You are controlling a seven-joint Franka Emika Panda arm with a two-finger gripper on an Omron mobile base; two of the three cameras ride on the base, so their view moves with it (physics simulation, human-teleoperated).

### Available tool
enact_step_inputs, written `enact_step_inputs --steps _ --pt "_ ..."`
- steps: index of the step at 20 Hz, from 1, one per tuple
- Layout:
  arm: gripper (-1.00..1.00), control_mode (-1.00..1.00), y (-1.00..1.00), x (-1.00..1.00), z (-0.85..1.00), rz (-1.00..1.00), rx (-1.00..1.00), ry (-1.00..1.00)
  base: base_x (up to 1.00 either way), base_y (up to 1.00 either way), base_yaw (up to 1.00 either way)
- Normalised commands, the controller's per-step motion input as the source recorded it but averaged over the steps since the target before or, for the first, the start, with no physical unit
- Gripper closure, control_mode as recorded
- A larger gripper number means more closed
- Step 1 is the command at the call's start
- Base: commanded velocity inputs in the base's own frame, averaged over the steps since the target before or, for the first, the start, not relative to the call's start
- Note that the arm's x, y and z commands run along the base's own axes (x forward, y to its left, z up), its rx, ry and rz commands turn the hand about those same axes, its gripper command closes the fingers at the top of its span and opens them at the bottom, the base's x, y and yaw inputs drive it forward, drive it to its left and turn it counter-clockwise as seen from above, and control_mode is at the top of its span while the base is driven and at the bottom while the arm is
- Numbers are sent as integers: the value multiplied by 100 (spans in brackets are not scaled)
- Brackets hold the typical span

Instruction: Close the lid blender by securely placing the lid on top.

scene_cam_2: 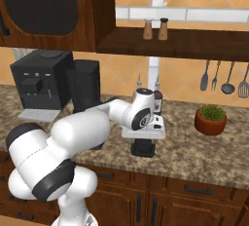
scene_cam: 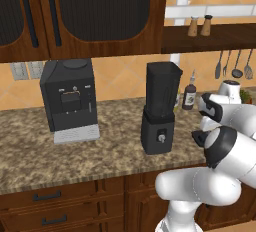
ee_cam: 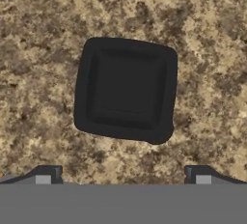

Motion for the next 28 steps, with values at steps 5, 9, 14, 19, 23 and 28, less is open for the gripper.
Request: enact_step_inputs --steps 5,9,14,19,23,28 --pt "-100 -100 -24 0 0 0 7 0 0 0 0" --pt "-100 -100 -25 0 -10 0 2 0 0 0 0" --pt "-100 -100 -27 0 -19 -4 0 0 0 0 0" --pt "-100 -100 -19 0 -17 -5 2 0 0 0 0" --pt "-100 -100 -11 4 -23 -5 1 0 0 0 0" --pt "-100 -100 -3 2 -23 -4 0 0 0 0 0"
